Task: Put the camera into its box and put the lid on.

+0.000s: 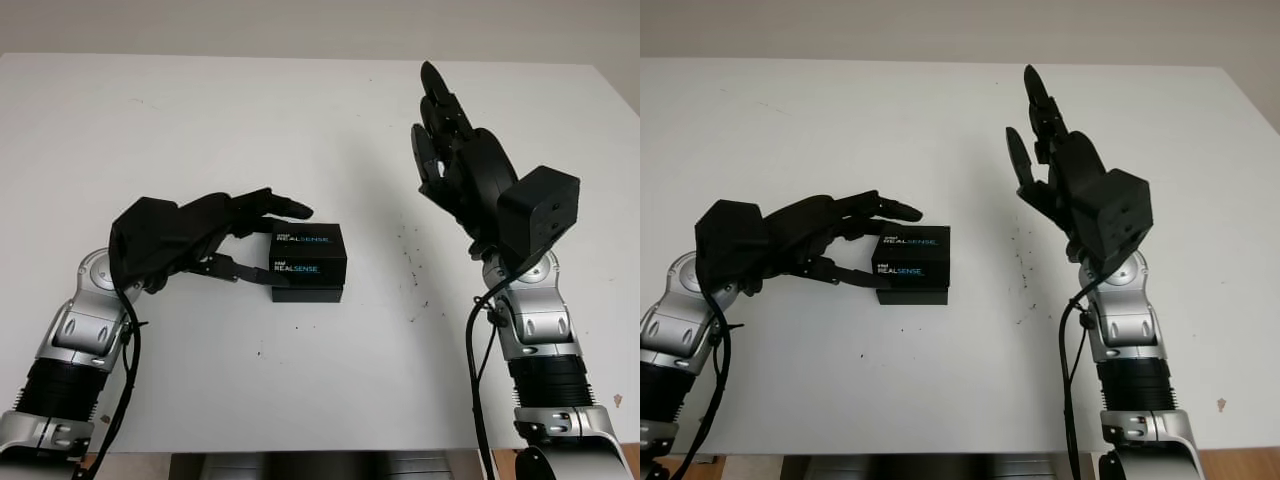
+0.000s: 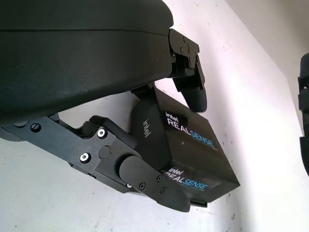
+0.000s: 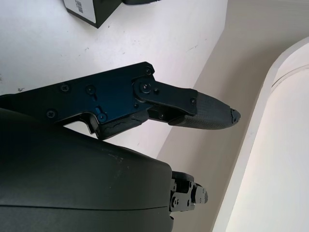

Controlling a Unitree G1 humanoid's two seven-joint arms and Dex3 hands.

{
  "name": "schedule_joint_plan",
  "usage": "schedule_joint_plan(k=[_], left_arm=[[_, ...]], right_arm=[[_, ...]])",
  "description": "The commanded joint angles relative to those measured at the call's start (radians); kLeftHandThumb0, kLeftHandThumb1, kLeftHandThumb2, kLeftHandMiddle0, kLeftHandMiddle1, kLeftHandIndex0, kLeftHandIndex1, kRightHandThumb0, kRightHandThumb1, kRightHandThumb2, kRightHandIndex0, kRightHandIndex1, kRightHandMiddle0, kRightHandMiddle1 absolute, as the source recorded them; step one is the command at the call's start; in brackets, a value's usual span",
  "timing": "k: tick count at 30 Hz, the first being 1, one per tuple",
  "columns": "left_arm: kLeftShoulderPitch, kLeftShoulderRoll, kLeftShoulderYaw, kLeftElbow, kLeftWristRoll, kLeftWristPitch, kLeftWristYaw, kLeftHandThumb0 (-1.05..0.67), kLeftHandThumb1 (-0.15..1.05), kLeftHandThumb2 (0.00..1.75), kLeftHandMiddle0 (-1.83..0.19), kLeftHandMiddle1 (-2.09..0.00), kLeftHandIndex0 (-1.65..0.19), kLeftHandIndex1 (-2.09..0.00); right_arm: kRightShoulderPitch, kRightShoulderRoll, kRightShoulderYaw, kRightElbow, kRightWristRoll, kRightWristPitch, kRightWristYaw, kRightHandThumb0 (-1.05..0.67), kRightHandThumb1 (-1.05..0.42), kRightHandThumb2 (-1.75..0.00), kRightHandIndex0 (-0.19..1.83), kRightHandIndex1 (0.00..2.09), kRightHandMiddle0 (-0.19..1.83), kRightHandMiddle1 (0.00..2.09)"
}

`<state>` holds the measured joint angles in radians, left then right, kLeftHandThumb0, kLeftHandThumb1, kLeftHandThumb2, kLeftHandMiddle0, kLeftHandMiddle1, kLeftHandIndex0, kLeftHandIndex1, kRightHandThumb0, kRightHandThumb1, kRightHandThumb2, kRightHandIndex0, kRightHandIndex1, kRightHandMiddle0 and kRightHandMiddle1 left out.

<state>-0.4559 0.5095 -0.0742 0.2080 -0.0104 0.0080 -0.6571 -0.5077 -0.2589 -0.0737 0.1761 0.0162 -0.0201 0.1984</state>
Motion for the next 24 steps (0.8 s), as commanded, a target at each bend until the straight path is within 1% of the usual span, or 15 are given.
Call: schedule_joint_plan(k=[1,6,10,13,18,20,22,24], left_arm=[[0.016,-0.008,0.000,0.010,0.002,-0.024,0.004,-0.40,0.81,0.06,-0.32,-1.13,-0.15,-1.18],[0.018,-0.010,-0.003,0.017,0.022,-0.042,0.034,-0.42,0.84,0.06,-0.37,-1.22,-0.22,-1.26],[0.021,-0.008,-0.006,0.006,0.031,-0.023,0.043,-0.45,0.86,0.06,-0.34,-1.29,-0.23,-1.29],[0.025,-0.011,-0.004,0.002,0.032,-0.019,0.048,-0.45,0.88,0.06,-0.32,-1.33,-0.23,-1.30],[0.044,-0.022,0.008,-0.019,0.023,-0.004,0.069,-0.38,0.99,0.08,-0.32,-1.35,-0.25,-1.30],[0.056,-0.033,0.015,-0.039,0.022,0.004,0.091,-0.36,1.00,0.07,-0.33,-1.34,-0.26,-1.29],[0.071,-0.047,0.023,-0.062,0.024,0.005,0.122,-0.33,0.98,0.06,-0.36,-1.38,-0.29,-1.31],[0.086,-0.059,0.028,-0.090,0.028,0.013,0.152,-0.31,0.97,0.05,-0.35,-1.42,-0.30,-1.33]], right_arm=[[0.002,-0.013,-0.007,-0.020,-0.002,-0.008,-0.003,-0.64,-1.05,-0.65,-0.10,0.05,-0.08,0.05],[0.001,-0.014,-0.007,-0.017,-0.005,-0.007,-0.001,-0.65,-1.05,-0.65,-0.10,0.05,-0.08,0.05],[0.000,-0.014,-0.007,-0.015,-0.007,-0.006,0.001,-0.66,-1.05,-0.64,-0.10,0.05,-0.08,0.05],[0.000,-0.015,-0.006,-0.018,-0.008,-0.002,0.001,-0.67,-1.05,-0.64,-0.10,0.05,-0.08,0.05],[0.003,-0.011,-0.008,-0.025,-0.004,0.004,0.001,-0.66,-1.05,-0.63,-0.10,0.05,-0.08,0.05],[0.004,-0.010,-0.008,-0.028,0.001,0.009,0.003,-0.66,-1.05,-0.63,-0.10,0.05,-0.08,0.05],[0.005,-0.011,-0.008,-0.020,0.001,-0.006,0.004,-0.66,-1.05,-0.63,-0.11,0.05,-0.08,0.05],[0.006,-0.013,-0.006,-0.013,-0.005,-0.018,0.004,-0.66,-1.05,-0.63,-0.10,0.05,-0.08,0.05]])
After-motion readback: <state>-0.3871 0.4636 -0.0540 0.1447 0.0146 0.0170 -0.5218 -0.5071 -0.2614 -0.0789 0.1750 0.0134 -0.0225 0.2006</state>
